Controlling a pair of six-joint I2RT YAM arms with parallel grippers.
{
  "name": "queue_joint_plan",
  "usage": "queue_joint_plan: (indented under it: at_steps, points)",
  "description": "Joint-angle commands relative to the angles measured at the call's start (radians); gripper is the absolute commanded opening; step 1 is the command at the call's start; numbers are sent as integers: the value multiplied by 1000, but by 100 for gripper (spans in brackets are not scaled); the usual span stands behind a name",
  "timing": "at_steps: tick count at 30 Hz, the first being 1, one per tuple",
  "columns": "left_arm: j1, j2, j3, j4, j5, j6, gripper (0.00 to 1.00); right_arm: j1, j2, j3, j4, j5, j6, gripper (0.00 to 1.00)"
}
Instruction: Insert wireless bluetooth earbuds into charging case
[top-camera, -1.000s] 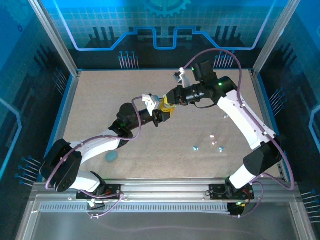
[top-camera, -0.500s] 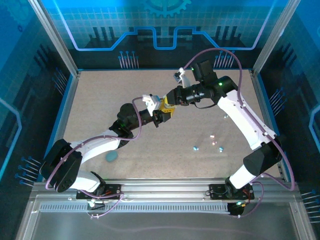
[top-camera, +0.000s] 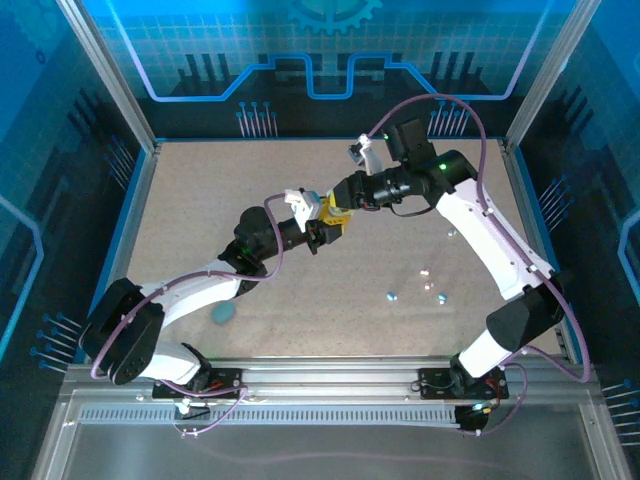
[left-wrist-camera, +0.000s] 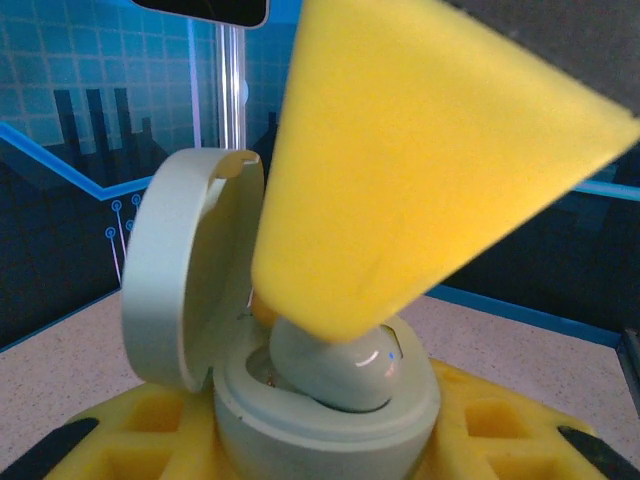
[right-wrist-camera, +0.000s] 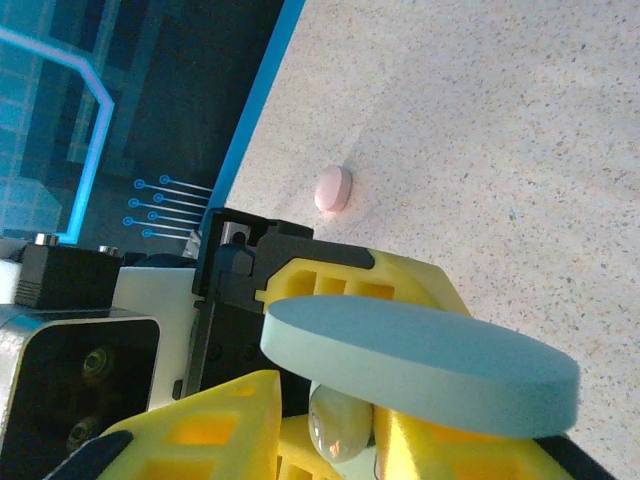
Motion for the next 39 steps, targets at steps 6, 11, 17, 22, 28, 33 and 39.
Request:
queue_joint_plan:
  at_steps: [6, 11, 17, 22, 28, 33, 39]
  points:
    - [-3, -29, -11, 77, -23, 19, 36, -24, -75, -5, 22, -52, -12, 41]
    - [-3, -39, -23, 76, -31, 22, 36, -89, -168, -70, 107, -91, -13, 43]
    - [-4, -48, -26, 77, -33, 19, 36, -226, -348, -254, 266, 41, -4, 46]
    - [-4, -65, -20, 61, -12, 9, 36, -436, -399, -453, 260, 325, 48, 49]
    - [-4, -81, -29, 62, -13, 3, 36, -652, -228, -562, 225, 315, 63, 50]
    - [-4, -81, -18, 56, 6, -10, 36, -689, -28, -571, 248, 379, -13, 48]
    - [-5, -87, -12, 48, 17, -25, 36, -694, 151, -476, 213, 486, -62, 47]
